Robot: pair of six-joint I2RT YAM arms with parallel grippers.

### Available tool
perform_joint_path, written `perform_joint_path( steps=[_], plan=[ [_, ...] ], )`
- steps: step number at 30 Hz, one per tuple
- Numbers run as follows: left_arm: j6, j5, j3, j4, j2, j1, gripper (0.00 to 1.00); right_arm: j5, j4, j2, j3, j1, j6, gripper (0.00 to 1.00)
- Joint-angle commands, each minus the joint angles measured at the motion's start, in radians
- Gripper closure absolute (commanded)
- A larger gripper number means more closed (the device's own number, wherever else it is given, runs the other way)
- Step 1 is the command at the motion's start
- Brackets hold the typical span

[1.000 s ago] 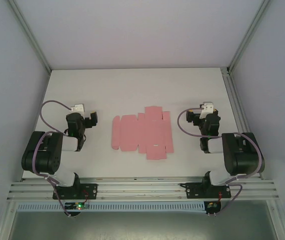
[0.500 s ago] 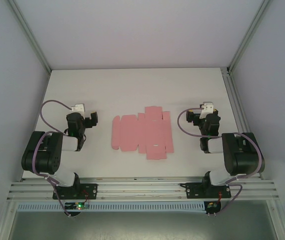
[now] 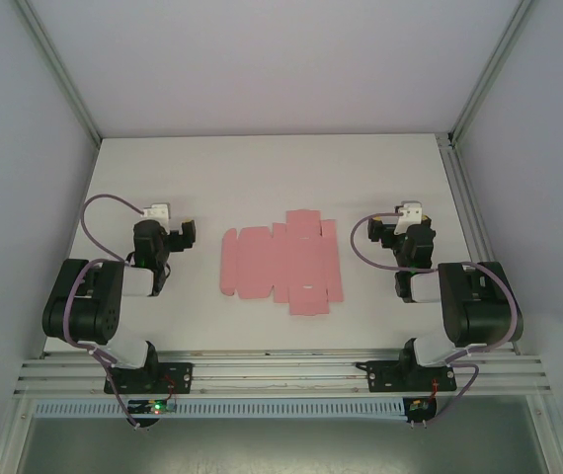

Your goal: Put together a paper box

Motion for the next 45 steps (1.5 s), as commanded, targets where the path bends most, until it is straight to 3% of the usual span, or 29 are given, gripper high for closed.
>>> perform_joint_path(
  steps=[1, 6, 11, 14, 17, 22, 24, 30, 35, 45],
  plan=[
    [0.005, -0.031, 0.092, -0.187, -0.078, 0.007, 0.00, 0.030, -0.099, -0.083, 0.053, 0.008, 0.027, 0.02],
    [-0.149, -0.142, 0.274, -0.612, -0.196, 0.007, 0.00, 0.051, -0.559, -0.263, 0.204, 0.047, 0.132, 0.02],
    [-0.311, 0.077, 0.301, -0.757, -0.295, 0.004, 0.00, 0.082, -0.920, -0.326, 0.363, 0.222, 0.227, 0.03],
    [-0.384, 0.217, 0.311, -0.834, -0.327, -0.003, 0.00, 0.015, -1.023, -0.270, 0.453, 0.312, 0.328, 0.08],
    [-0.465, 0.265, 0.311, -0.933, -0.337, -0.013, 0.00, -0.078, -1.093, -0.168, 0.520, 0.393, 0.370, 0.14],
    [-0.501, 0.369, 0.294, -1.032, -0.328, -0.035, 0.00, 0.004, -1.249, 0.039, 0.659, 0.452, 0.377, 0.22],
    [-0.504, 0.418, 0.289, -1.033, -0.322, -0.051, 0.00, 0.013, -1.271, 0.112, 0.701, 0.453, 0.377, 0.25],
    [-0.499, 0.376, 0.308, -1.065, -0.280, -0.109, 0.00, -0.005, -1.254, 0.233, 0.788, 0.442, 0.378, 0.29],
    [-0.498, 0.368, 0.307, -1.064, -0.227, -0.144, 0.00, -0.101, -1.190, 0.252, 0.760, 0.427, 0.421, 0.32],
    [-0.507, 0.429, 0.350, -1.053, -0.137, -0.171, 0.00, -0.119, -1.183, 0.364, 0.734, 0.380, 0.486, 0.33]
  ],
)
